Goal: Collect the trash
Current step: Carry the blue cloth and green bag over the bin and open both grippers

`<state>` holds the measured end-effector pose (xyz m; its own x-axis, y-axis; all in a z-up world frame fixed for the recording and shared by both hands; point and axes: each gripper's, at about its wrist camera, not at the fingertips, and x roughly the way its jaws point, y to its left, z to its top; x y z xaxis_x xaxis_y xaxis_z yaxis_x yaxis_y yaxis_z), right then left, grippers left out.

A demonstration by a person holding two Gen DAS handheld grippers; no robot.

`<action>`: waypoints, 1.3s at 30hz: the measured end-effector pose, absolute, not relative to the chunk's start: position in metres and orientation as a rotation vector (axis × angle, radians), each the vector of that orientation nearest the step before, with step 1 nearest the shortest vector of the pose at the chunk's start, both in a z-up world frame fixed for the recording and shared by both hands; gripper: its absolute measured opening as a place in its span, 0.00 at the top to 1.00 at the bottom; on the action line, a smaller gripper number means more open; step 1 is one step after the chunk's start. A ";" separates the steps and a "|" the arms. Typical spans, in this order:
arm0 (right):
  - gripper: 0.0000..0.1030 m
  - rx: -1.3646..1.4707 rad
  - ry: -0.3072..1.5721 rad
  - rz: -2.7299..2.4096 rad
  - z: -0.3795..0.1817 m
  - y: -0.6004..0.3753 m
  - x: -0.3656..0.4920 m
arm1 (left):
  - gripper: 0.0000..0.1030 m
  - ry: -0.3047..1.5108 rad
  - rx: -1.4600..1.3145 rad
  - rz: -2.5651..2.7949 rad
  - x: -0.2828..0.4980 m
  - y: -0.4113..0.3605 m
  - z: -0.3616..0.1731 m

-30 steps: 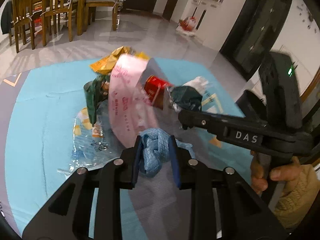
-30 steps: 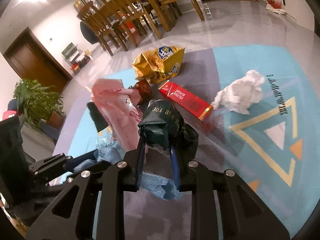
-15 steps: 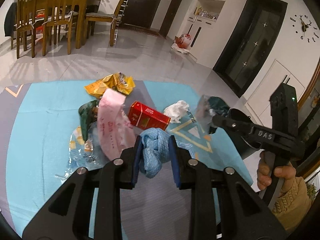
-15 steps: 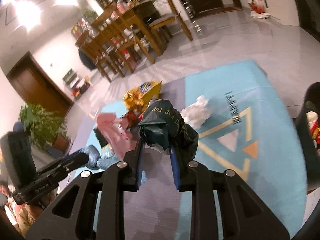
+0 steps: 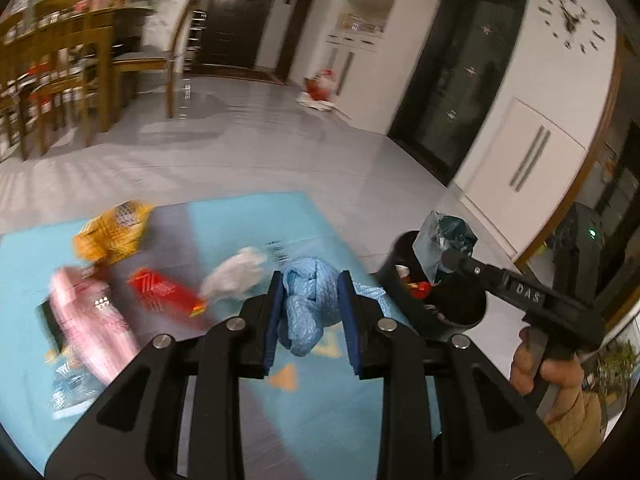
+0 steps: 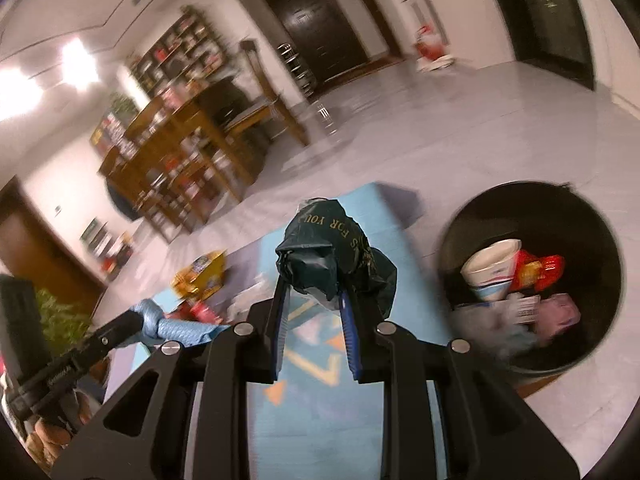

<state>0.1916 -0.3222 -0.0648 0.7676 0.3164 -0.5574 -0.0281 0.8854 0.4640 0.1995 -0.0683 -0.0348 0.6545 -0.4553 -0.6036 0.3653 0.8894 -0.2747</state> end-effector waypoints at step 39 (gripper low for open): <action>0.45 0.791 0.831 -0.039 -0.108 -0.419 0.204 | 0.16 0.863 -0.004 -0.465 0.219 -0.181 -0.116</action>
<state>0.2036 -0.4194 -0.1076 0.6902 0.2632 -0.6741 0.3252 0.7193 0.6138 0.2194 -0.1810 -0.1157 0.5564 -0.3958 -0.7306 0.3929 0.9001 -0.1884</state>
